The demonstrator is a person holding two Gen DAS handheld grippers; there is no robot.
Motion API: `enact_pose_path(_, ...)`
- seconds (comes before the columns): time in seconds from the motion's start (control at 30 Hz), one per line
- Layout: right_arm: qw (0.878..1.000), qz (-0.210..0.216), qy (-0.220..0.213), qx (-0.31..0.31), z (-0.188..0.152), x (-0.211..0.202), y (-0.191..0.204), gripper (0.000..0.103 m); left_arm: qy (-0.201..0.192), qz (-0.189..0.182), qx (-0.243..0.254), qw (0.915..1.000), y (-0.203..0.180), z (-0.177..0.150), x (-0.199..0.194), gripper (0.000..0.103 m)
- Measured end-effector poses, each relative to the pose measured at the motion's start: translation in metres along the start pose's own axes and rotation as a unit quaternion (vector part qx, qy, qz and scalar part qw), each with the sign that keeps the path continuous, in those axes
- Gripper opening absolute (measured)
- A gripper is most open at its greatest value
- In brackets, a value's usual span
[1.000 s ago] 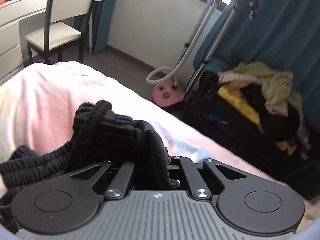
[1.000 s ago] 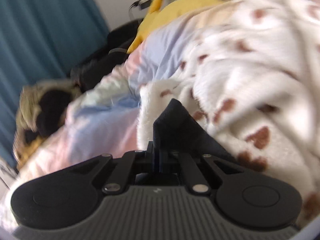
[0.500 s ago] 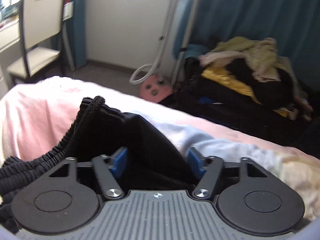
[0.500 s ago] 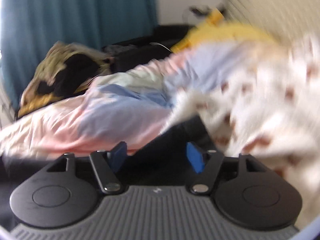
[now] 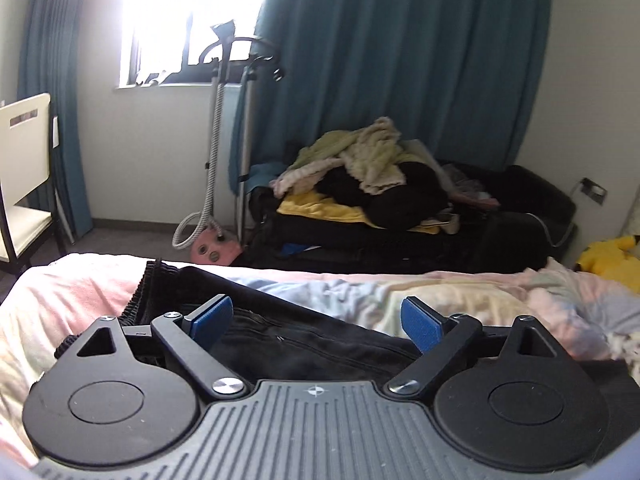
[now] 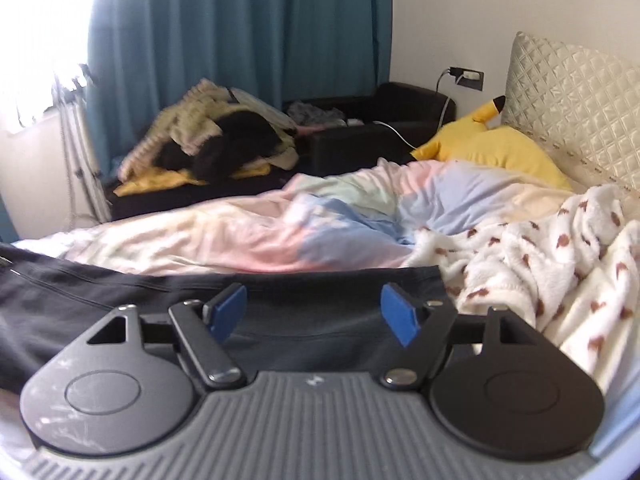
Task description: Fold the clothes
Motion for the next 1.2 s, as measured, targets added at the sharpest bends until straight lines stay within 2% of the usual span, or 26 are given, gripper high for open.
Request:
enact_pose_path(0.1,0.999,0.025,-0.016,0.017,-0.016,-0.032,0.016,0.077,0.0,-0.018,0.008,0.9998,-0.011,-0.03,-0.024,0.093)
enact_pose_path(0.2,0.999,0.037,-0.018,0.008,-0.034,-0.055,0.033,0.077,0.002,-0.028,0.021,0.9994,-0.023,-0.063,-0.041,0.093)
enact_pose_path(0.37,0.997,0.061,-0.027,0.028,-0.064,-0.088,0.047,0.077,0.007,-0.029,0.038,0.9988,-0.037,-0.109,-0.056,0.093)
enact_pose_path(0.5,0.994,0.083,-0.033,0.057,-0.09,-0.103,0.05,0.077,-0.01,-0.019,0.073,0.9971,-0.048,-0.142,-0.069,0.093)
enact_pose_path(0.63,0.993,0.077,-0.055,0.072,-0.117,-0.113,0.056,0.077,-0.043,-0.015,0.093,0.9946,-0.053,-0.177,-0.081,0.093)
enact_pose_path(0.73,0.994,0.067,-0.065,0.063,-0.14,-0.113,0.071,0.077,-0.067,0.005,0.107,0.992,-0.053,-0.204,-0.077,0.093)
enact_pose_path(0.87,0.995,0.056,-0.07,0.043,-0.162,-0.105,0.09,0.077,-0.05,-0.005,0.109,0.9927,-0.045,-0.225,-0.064,0.093)
enact_pose_path(0.97,0.994,0.062,-0.071,0.054,-0.172,-0.094,0.091,0.077,-0.046,-0.016,0.099,0.9939,-0.035,-0.233,-0.061,0.093)
enact_pose_path(1.1,0.992,0.067,-0.057,0.09,-0.182,-0.076,0.084,0.082,-0.046,-0.029,0.085,0.9949,-0.021,-0.241,-0.06,0.093)
enact_pose_path(1.2,0.981,0.1,-0.027,0.162,-0.183,-0.054,0.068,0.083,-0.038,-0.024,0.075,0.9962,-0.013,-0.245,-0.058,0.093)
Point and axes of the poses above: each gripper's, at about its wrist camera, not at the fingertips, and x roughly the way its jaws point, y to its left, z to its top, the point moved 2 cm from there along x, roughly the way its jaws point, and after that the axes turned 13 degrees about y, right-handed, at the moved point
